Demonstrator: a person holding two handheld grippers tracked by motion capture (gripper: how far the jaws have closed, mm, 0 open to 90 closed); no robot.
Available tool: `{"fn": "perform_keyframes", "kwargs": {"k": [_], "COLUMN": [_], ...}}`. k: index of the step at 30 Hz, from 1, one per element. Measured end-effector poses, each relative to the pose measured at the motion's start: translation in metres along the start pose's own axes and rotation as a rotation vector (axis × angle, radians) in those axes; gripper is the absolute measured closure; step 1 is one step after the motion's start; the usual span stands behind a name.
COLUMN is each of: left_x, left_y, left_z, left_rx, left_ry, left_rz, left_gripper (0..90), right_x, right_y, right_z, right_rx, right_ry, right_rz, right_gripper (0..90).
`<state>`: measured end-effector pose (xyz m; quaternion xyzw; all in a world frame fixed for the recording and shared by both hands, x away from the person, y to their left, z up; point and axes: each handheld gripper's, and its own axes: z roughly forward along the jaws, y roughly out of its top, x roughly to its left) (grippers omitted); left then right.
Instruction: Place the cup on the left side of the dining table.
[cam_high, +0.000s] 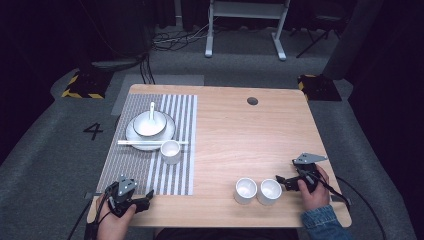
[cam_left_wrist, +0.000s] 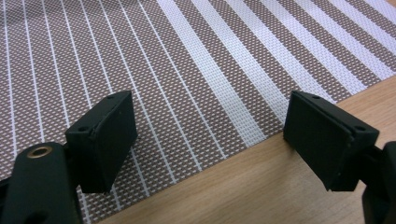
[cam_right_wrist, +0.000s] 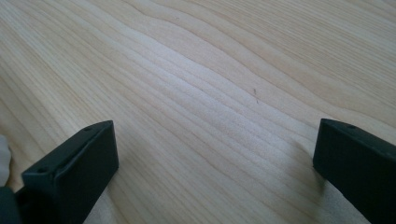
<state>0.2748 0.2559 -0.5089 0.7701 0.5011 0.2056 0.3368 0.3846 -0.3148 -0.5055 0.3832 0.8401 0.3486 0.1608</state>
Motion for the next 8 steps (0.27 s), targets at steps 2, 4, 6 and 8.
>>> {"fn": "perform_keyframes", "kwargs": {"k": [2,4,6,8], "left_x": [-0.0002,-0.0002,-0.0002,-0.0002], "left_y": [-0.0001,-0.0002,-0.0002,-0.0002], "left_z": [0.0001,0.0001,0.0001,0.0001], "left_rx": [0.0,-0.001,-0.001,-0.001], "left_ry": [0.0,-0.001,0.0,0.0], "left_rz": [-0.001,-0.002,-0.002,-0.002], "left_gripper": [16.4,16.4,16.5,16.4], "right_x": [0.0,0.0,0.0,0.0], "right_y": [0.0,0.0,0.0,0.0], "right_z": [0.0,0.0,0.0,0.0], "right_rx": [0.0,0.0,0.0,0.0], "right_ry": [0.0,0.0,0.0,0.0], "right_rz": [0.0,0.0,0.0,0.0], "right_gripper": [0.3,0.3,0.3,0.3]}}
